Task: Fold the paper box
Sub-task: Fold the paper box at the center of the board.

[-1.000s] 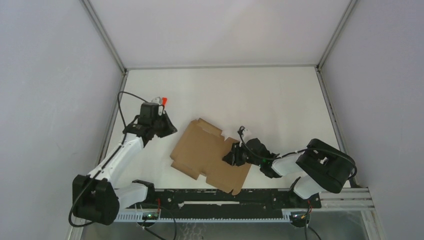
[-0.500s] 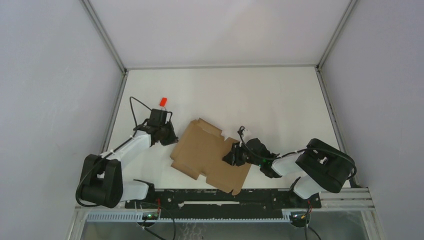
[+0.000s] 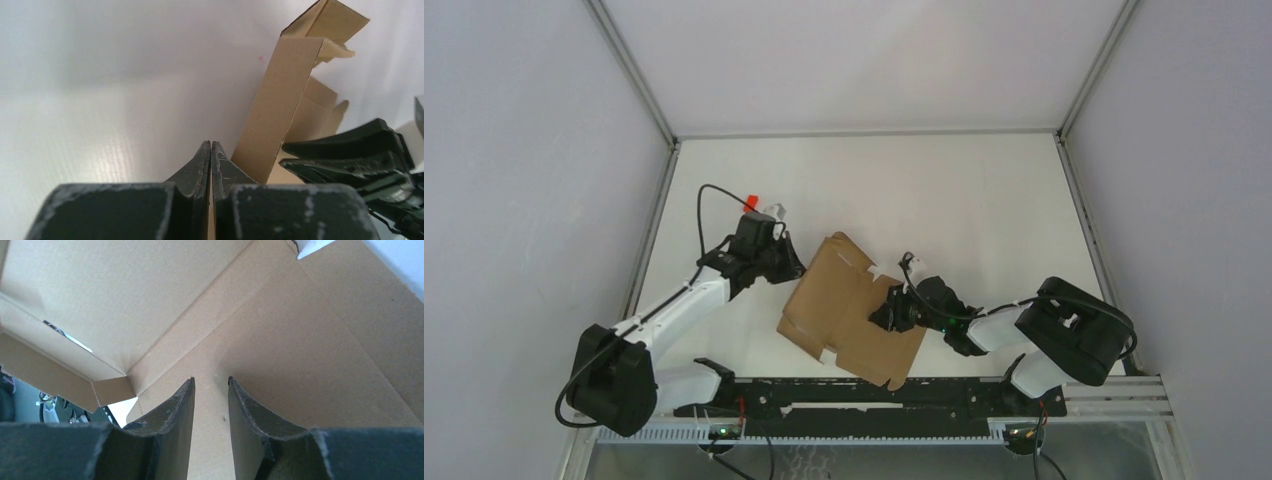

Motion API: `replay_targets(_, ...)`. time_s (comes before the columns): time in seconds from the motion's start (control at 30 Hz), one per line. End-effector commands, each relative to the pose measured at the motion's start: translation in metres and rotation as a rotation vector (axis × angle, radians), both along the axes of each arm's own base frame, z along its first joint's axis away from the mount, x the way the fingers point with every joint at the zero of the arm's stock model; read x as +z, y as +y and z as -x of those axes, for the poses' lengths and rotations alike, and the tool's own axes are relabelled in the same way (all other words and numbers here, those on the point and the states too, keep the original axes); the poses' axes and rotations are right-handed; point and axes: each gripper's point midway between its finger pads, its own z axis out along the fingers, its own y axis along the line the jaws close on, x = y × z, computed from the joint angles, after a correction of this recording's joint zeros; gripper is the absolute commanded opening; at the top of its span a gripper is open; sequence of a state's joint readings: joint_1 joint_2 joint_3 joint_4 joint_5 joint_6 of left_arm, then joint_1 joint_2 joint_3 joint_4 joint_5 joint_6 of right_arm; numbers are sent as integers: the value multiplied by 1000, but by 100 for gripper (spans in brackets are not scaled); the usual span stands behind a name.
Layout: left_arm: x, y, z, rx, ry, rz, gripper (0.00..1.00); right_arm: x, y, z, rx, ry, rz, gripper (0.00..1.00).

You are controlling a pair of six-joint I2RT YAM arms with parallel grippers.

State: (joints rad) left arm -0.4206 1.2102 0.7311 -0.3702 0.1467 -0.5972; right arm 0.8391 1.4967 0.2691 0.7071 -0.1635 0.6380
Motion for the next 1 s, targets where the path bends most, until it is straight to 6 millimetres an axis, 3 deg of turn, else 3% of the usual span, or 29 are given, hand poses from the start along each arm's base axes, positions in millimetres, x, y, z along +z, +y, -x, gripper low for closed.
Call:
replay_targets(0.0,54,-32,-3,-75,-115,122,8,2,1,-1,-5,-7,-19,39)
replay_targets(0.2,83,-51,12,-162,-159,204,20,2,1,-2,-5,-8,-22,39)
replay_targets(0.47,98,-71,24,-253,-168,306,27,1,1,-3,-8,-4,-22,39)
replay_targets(0.97,80,-90,39,-345,-113,329,31,1,1,-2,-2,-3,-25,39)
